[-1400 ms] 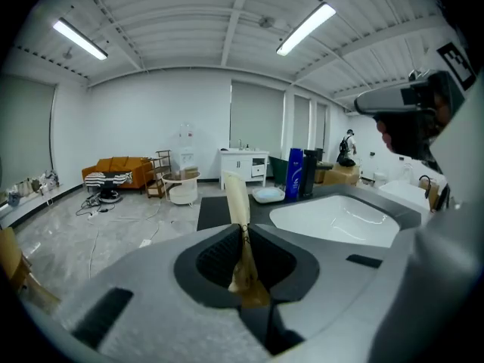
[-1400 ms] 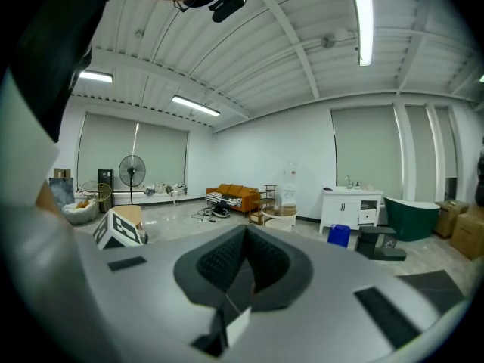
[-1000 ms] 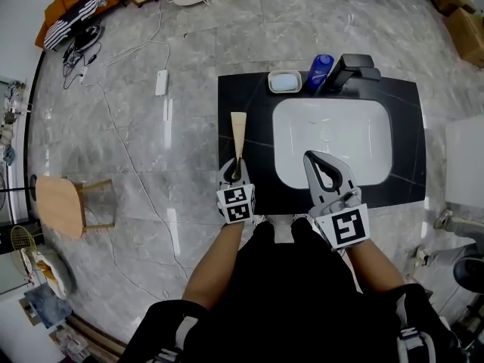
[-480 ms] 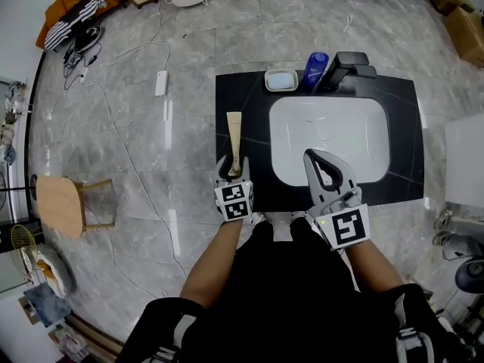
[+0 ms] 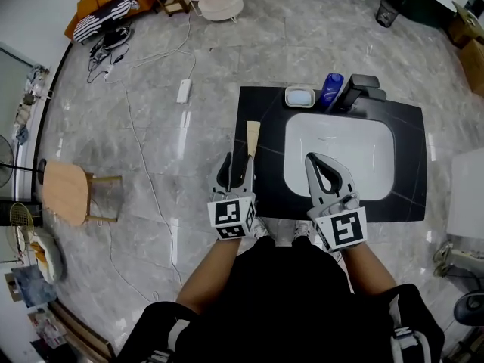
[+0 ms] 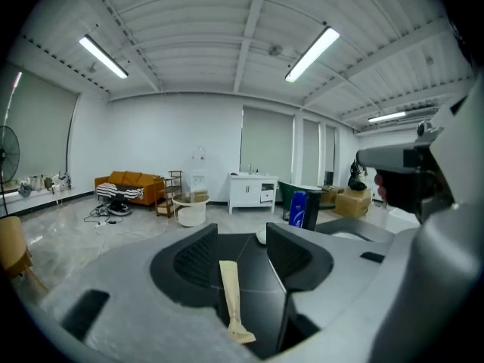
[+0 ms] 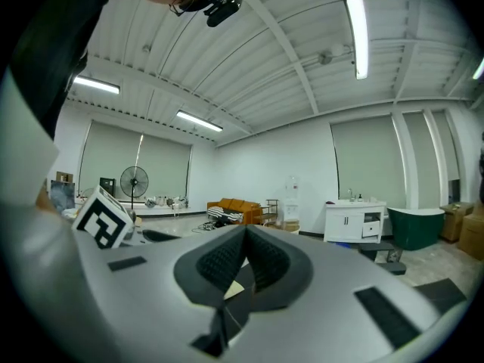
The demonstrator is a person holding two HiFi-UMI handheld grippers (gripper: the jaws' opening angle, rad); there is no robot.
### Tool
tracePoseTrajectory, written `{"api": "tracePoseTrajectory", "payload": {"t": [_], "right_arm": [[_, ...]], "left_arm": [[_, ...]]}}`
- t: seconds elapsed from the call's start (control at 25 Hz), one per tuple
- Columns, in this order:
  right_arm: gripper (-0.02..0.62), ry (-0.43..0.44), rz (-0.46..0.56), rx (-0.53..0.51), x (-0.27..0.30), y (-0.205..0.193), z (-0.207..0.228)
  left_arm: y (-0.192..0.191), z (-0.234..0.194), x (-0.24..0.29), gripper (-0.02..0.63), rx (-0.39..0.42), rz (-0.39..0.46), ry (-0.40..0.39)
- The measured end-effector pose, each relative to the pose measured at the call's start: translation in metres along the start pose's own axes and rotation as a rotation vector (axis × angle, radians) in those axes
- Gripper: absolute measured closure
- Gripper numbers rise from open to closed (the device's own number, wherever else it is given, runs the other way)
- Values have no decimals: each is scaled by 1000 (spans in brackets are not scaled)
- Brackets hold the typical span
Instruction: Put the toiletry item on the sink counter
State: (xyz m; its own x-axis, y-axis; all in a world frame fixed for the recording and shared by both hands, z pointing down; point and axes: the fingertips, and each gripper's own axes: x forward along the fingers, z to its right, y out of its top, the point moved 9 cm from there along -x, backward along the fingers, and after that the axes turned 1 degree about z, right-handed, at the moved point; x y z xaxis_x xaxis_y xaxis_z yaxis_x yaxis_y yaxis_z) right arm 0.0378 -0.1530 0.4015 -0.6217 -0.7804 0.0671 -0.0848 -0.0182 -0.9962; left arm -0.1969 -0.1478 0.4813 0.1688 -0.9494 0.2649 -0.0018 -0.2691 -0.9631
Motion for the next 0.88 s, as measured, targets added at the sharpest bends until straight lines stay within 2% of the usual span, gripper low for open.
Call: {"api": "tracePoseTrajectory", "payload": {"t": [0.24, 0.4, 0.52, 0.72, 0.88], "right_arm": [[589, -7, 45, -22, -6, 15, -1], [589, -19, 70, -30, -14, 24, 2], [591, -19, 70, -46, -19, 28, 2], [592, -64, 60, -69, -28, 30, 1], [592, -64, 67, -69, -31, 32, 0]], "left_arm": [[50, 12, -36, 459, 52, 134, -37], [65, 19, -58, 594, 102, 207, -39], [66, 23, -65, 594, 124, 218, -46], [58, 28, -65, 594, 129, 182, -68], [62, 32, -67, 594, 134, 197, -66]]}}
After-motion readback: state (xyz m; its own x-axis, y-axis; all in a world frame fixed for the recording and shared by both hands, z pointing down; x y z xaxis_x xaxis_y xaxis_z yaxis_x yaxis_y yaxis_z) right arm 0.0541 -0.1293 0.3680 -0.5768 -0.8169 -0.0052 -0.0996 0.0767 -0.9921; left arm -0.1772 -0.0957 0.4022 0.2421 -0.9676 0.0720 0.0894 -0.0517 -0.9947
